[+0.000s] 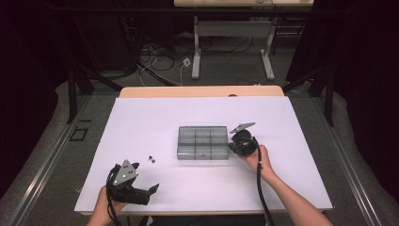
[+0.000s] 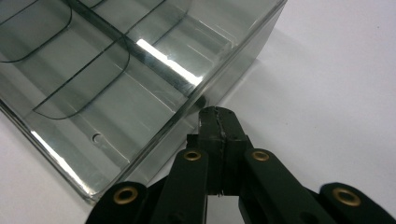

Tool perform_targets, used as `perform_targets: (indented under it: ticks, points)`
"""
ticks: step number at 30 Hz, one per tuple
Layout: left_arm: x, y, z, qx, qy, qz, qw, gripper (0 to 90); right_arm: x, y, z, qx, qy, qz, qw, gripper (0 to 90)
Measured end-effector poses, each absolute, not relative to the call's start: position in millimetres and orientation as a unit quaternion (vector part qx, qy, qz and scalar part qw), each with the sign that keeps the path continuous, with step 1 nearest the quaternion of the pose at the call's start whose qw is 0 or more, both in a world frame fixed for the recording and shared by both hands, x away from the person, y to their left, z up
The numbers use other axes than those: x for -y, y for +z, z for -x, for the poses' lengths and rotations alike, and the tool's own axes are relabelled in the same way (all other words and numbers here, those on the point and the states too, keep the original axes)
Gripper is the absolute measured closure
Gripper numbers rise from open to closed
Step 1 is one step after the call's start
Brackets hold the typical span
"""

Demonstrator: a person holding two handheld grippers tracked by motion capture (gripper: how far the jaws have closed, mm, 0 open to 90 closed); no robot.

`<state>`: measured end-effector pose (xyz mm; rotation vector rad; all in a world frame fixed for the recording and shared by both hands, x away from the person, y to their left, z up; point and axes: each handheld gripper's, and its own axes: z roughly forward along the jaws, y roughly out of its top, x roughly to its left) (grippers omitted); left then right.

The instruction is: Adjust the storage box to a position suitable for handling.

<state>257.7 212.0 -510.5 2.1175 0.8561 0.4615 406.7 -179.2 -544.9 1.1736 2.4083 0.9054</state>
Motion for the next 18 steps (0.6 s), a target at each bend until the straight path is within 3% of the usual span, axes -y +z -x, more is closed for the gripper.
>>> perform_targets:
  ticks: [18]
  points:
    - [-214,-511,-257,-0.344,0.183,-0.832,0.395,0.2,187,-534,-399,-0.856,0.288,-0.404,0.143,88.0]
